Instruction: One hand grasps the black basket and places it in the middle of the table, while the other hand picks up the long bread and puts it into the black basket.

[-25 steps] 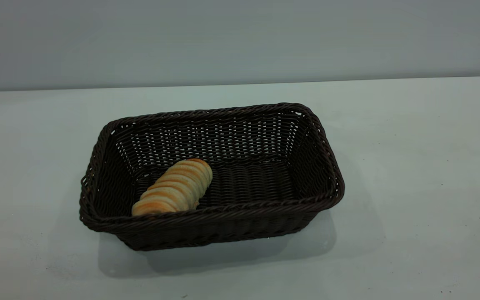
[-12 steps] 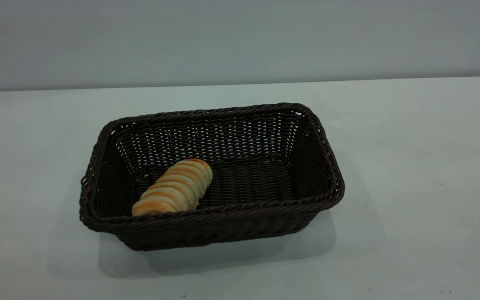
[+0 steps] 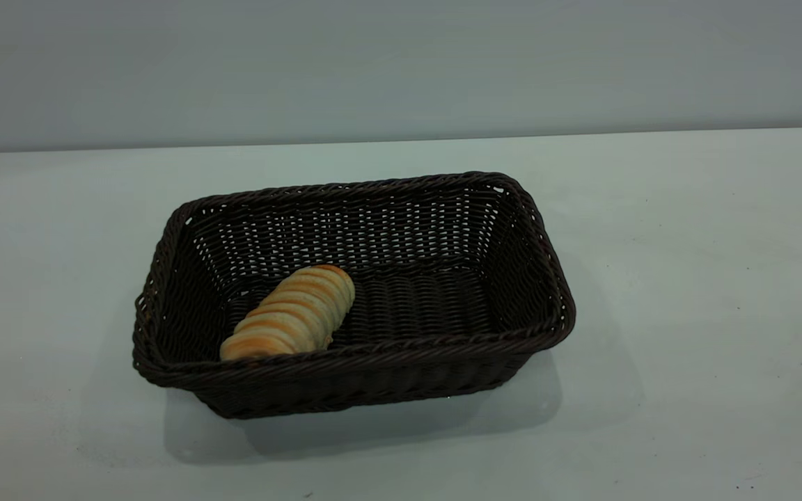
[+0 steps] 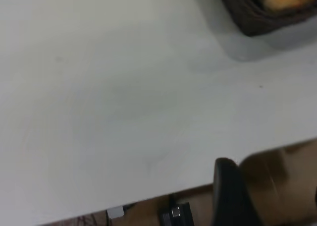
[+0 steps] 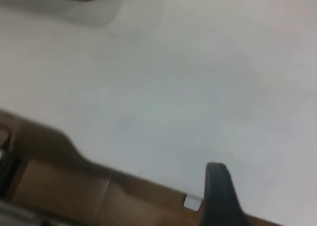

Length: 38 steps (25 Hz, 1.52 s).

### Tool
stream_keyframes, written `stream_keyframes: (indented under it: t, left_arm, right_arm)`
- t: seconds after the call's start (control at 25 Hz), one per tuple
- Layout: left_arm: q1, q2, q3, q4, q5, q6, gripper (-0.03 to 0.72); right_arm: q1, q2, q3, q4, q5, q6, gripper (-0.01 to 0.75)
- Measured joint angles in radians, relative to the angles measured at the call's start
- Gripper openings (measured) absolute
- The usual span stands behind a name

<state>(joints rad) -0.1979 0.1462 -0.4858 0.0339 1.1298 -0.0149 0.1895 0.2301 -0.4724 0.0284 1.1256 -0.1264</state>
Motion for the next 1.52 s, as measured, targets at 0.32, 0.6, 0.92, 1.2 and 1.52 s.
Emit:
stream_keyframes:
  t: [0.32,0.6,0.92,1.2,1.52]
  left_arm:
    - [0.164,-0.083,0.0,0.0,0.0,0.0,0.449]
    - [0.165,-0.164,0.0,0.0,0.001,0.0,0.449]
    - [0.165,-0.168,0.0,0.0,0.001,0.0,0.449]
    - [0.165,-0.168,0.0,0.0,0.001,0.0,0.449]
    - [0.165,-0.168,0.0,0.0,0.001,0.0,0.449]
  right_arm:
    - [-0.195,-0.16,0.0,0.0,0.0,0.0,0.483]
    - [-0.201,-0.246,0.0,0.0,0.007,0.0,0.483]
    - [-0.202,-0.246,0.0,0.001,0.007,0.0,0.483]
    - [-0.202,-0.247,0.0,0.001,0.007,0.0,0.483]
    - [-0.202,-0.247,0.0,0.003,0.007,0.0,0.483]
